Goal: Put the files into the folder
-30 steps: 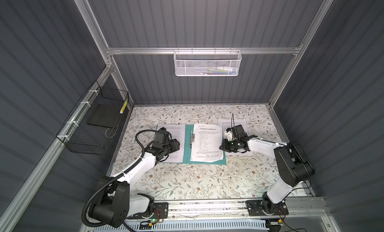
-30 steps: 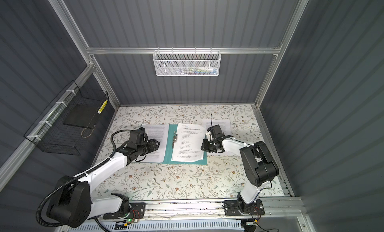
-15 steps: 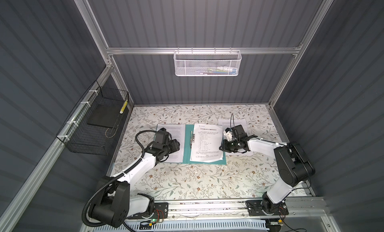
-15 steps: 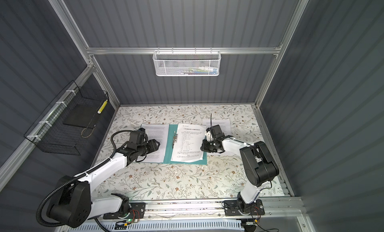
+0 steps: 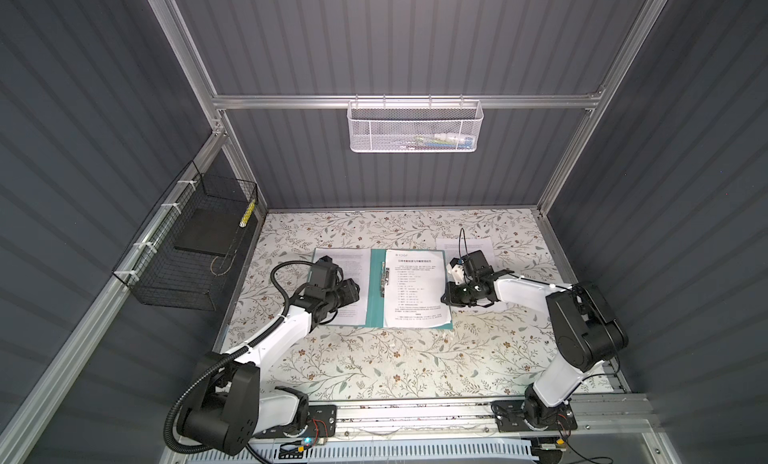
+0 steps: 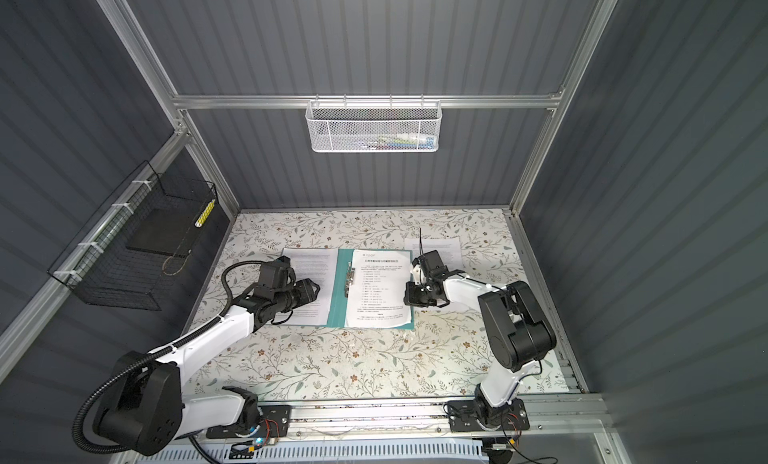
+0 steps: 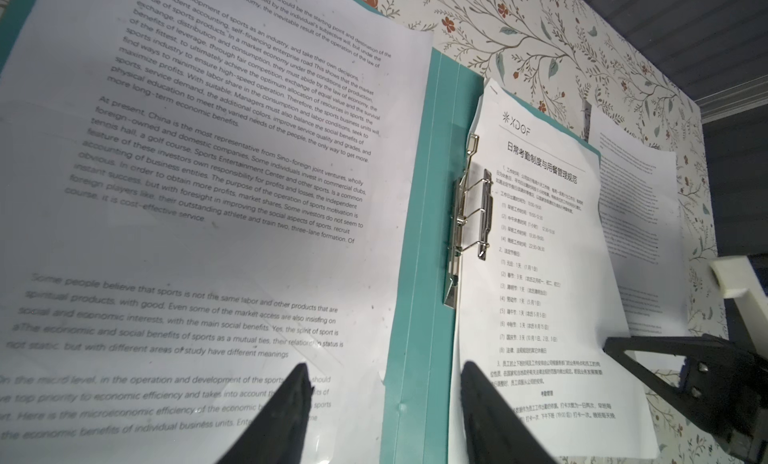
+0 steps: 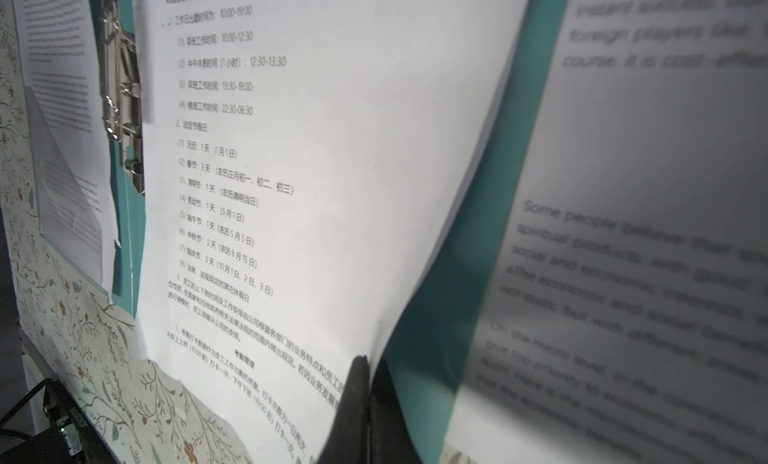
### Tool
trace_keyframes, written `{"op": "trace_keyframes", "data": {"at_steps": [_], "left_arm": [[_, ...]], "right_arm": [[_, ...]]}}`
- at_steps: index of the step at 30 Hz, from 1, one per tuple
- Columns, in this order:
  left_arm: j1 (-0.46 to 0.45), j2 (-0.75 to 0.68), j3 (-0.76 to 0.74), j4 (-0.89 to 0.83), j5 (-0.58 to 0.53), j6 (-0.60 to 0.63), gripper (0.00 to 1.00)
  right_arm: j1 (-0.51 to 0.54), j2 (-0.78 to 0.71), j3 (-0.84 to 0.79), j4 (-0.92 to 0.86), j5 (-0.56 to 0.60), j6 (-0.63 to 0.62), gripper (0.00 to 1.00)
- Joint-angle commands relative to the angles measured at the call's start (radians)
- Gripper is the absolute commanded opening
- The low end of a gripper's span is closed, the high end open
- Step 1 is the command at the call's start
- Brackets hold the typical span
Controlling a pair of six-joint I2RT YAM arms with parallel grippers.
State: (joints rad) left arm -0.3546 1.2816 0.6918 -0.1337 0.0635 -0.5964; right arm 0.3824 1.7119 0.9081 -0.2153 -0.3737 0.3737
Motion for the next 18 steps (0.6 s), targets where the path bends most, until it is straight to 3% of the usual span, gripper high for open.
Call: {"op": "trace_keyframes", "data": {"at_steps": [1,5,18], "left_arm": [[0.000,-0.001,-0.011,-0.004,0.013,-0.008,0.60],[0.000,0.003,-0.009,-0.005,0.013,-0.011,0.61],[0.002,0.002,-0.006,-0.010,0.004,-0.006,0.62]], "right_arm": [[-0.001,0.018,0.041,-0.040,0.007,-0.028,0.02],[-0.001,0.024,0.064,-0.052,0.000,0.002,0.23],[0.001,-0.002,0.071,-0.062,0.026,0.064,0.49]]}}
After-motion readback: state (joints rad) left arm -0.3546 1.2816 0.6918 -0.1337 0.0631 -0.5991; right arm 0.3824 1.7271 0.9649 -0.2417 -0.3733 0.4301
